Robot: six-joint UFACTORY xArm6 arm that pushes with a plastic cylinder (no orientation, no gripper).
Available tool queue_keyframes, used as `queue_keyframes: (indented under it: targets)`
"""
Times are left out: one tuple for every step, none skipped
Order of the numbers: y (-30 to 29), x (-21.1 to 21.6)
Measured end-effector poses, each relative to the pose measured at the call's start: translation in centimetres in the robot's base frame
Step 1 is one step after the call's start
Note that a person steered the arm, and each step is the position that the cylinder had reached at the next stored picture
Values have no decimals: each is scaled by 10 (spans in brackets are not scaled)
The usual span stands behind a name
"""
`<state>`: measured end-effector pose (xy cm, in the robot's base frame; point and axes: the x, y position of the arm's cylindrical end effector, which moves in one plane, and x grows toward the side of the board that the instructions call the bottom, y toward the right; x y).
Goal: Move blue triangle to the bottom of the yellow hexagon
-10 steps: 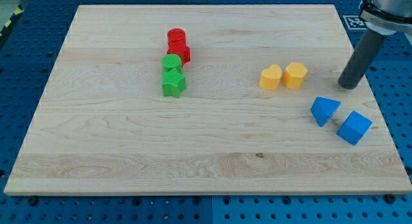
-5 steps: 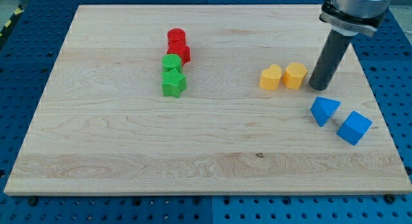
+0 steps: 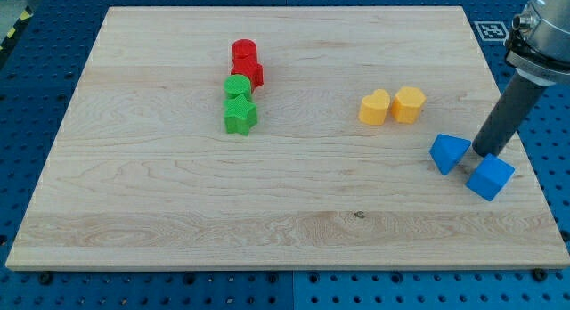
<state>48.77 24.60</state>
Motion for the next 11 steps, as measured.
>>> queue_keyframes:
  targets:
    - [2,0]
    - [12,15]
    - [13,24]
    - [9,34]
    - [-12,45]
    - [-44,53]
    - [-24,46]
    - [-15,41]
    - [-18,41]
    - [-34,17]
    - [-47,11]
